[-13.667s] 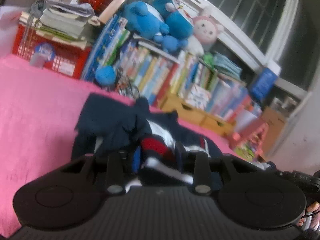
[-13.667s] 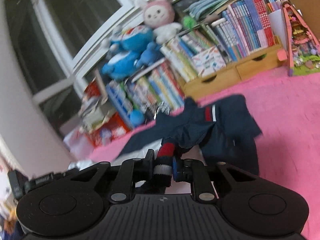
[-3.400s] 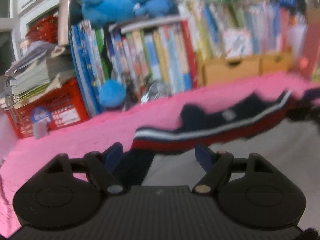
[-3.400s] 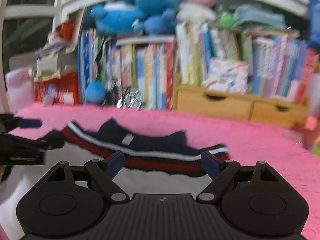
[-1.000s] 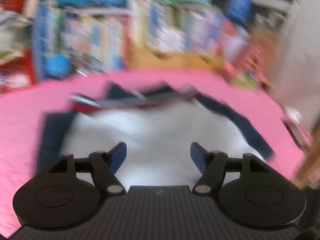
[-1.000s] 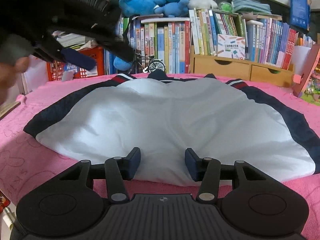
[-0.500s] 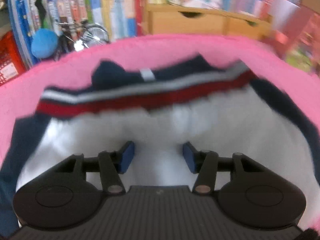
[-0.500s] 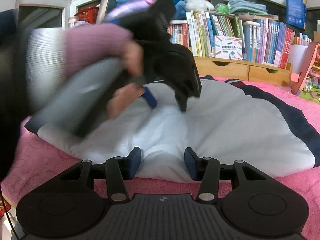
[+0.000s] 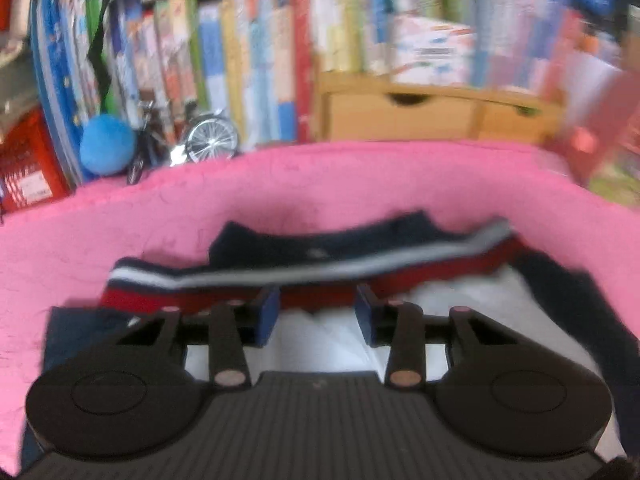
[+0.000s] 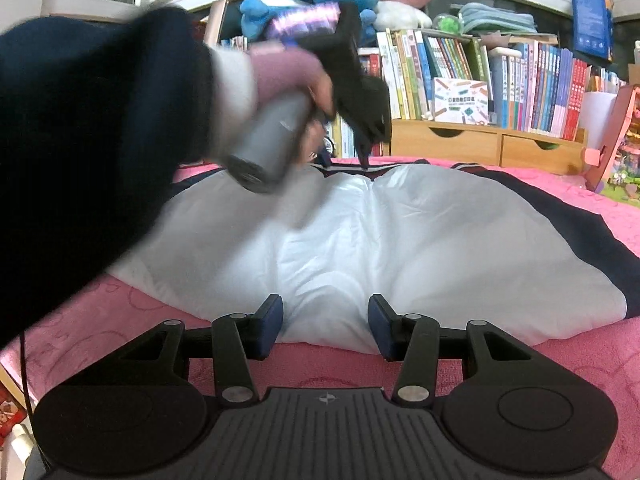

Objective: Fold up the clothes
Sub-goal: 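Smooth the white lining flat with the left gripper, then press the white lining flat beside the striped hem with the left gripper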

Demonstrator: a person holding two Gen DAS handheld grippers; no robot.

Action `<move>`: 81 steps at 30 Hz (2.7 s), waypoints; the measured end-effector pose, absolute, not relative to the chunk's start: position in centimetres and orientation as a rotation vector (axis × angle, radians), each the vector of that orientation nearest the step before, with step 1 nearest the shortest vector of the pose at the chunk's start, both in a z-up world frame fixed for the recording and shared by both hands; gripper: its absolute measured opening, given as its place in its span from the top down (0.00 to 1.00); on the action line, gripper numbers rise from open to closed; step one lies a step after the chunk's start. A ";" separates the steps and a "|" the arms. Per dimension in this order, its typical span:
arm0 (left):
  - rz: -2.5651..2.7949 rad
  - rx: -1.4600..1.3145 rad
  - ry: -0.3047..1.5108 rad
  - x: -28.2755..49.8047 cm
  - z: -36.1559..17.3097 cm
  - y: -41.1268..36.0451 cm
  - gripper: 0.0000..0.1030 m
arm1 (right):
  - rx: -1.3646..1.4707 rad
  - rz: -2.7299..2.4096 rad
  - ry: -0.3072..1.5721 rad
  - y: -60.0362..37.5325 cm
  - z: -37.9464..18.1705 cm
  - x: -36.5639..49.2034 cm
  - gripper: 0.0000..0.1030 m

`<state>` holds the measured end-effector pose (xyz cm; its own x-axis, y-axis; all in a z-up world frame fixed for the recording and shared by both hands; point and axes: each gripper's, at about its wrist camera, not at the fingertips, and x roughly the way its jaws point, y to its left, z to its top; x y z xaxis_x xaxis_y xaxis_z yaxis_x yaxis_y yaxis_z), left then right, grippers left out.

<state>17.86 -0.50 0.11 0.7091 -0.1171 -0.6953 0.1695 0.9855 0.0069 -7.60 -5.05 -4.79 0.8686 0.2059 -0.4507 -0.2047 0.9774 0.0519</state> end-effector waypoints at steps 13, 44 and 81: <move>-0.317 0.156 1.006 7.8 -2.6 -2.0 0.63 | -0.002 0.204 0.463 -4.9 -4.8 -7.4 0.54; -0.089 0.140 0.814 23.1 -3.3 -4.3 0.60 | -0.011 0.209 0.459 -4.9 -4.8 -8.0 0.54; -0.359 0.146 1.042 8.3 -2.2 -1.9 0.55 | -0.014 0.201 0.457 -4.9 -4.8 -7.6 0.54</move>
<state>8.35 -1.86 -2.23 0.4523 -0.2208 -0.8641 0.3577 0.9324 -0.0510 -7.58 -4.94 -4.78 0.8778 0.1894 -0.4399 -0.1956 0.9802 0.0315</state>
